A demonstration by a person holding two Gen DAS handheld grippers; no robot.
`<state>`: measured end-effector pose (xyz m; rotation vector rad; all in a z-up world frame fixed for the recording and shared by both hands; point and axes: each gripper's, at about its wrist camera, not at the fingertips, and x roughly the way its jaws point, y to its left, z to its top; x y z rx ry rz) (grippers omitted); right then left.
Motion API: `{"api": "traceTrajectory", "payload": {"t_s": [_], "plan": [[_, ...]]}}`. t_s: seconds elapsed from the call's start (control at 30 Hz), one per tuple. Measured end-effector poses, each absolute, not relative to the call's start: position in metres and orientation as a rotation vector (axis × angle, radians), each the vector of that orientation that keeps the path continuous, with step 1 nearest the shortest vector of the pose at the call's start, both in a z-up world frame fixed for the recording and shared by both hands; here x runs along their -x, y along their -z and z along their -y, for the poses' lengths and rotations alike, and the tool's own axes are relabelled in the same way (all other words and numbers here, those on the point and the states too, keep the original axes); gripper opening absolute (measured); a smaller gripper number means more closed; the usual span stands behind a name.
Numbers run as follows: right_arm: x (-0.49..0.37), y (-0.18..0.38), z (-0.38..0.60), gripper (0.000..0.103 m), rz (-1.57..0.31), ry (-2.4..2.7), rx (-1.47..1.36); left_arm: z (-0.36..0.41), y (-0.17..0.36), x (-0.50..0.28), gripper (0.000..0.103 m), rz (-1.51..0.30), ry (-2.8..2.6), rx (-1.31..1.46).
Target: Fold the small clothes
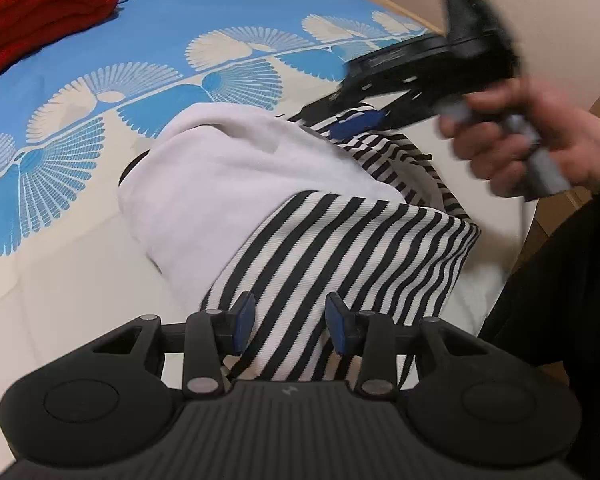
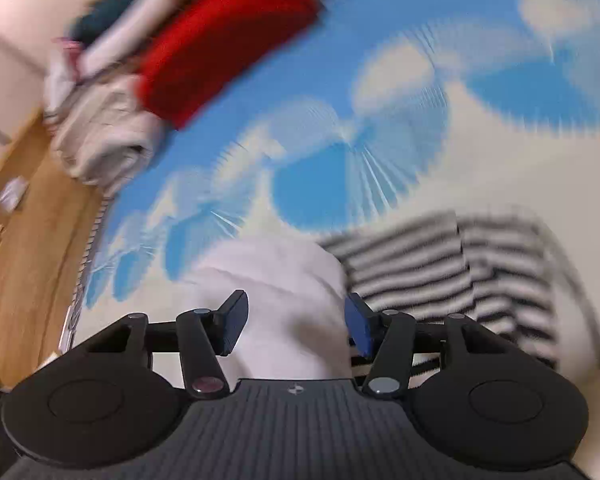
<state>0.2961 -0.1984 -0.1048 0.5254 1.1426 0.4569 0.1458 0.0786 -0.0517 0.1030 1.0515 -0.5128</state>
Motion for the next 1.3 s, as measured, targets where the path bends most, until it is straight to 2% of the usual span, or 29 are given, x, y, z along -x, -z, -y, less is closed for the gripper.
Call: {"api": "traceTrajectory", "payload": {"t_s": [0.17,0.2,0.23,0.27,0.3,0.47,0.53,0.67,0.77,0.8,0.9,1.0,1.03,1.1,1.2,1.3], "plan": [[-0.303,0.126,0.189,0.057,-1.191,-0.437,-0.572,-0.089,0.052,-0.154,0.043,-1.048,0.485,-0.093],[-0.302,0.127,0.188,0.054,-1.194,-0.464,-0.593,-0.09,0.051,-0.156,0.043,-1.046,0.476,-0.087],[-0.302,0.127,0.185,0.048,-1.189,-0.494,-0.593,-0.091,0.051,-0.158,0.043,-1.042,0.471,-0.082],[-0.299,0.123,0.182,0.021,-1.172,-0.515,-0.565,-0.092,0.049,-0.158,0.043,-1.035,0.467,-0.078],[-0.298,0.118,0.18,0.01,-1.151,-0.531,-0.554,-0.092,0.047,-0.159,0.043,-1.027,0.463,-0.073],[-0.273,0.062,0.246,0.007,-0.903,-0.505,-0.725,-0.086,0.042,-0.157,0.042,-1.015,0.511,-0.04],[-0.27,0.064,0.266,0.007,-0.903,-0.368,-0.647,-0.075,0.046,-0.153,0.043,-1.034,0.575,-0.046],[-0.288,0.109,0.287,0.008,-1.067,-0.181,-0.659,-0.048,0.063,-0.146,0.043,-1.106,0.639,-0.142],[-0.295,0.13,0.262,0.015,-1.166,-0.204,-0.524,-0.032,0.086,-0.139,0.046,-1.166,0.623,-0.292],[-0.292,0.127,0.257,0.021,-1.157,-0.184,-0.485,-0.031,0.089,-0.138,0.047,-1.174,0.623,-0.319],[-0.275,0.089,0.256,0.022,-1.017,-0.237,-0.446,-0.039,0.09,-0.145,0.052,-1.214,0.581,-0.292],[-0.247,0.051,0.252,0.023,-0.886,-0.516,-0.365,-0.05,0.079,-0.148,0.052,-1.199,0.583,-0.25],[-0.236,0.047,0.249,0.025,-0.895,-0.643,-0.351,-0.052,0.074,-0.147,0.052,-1.181,0.589,-0.244],[-0.215,0.048,0.24,0.043,-0.955,-0.814,-0.281,-0.056,0.064,-0.146,0.051,-1.144,0.589,-0.219],[-0.184,0.05,0.233,0.046,-0.944,-0.806,-0.032,-0.06,0.054,-0.148,0.05,-1.113,0.582,-0.166],[-0.178,0.059,0.246,0.046,-0.995,-0.819,-0.026,-0.055,0.049,-0.152,0.05,-1.102,0.577,-0.157]]}}
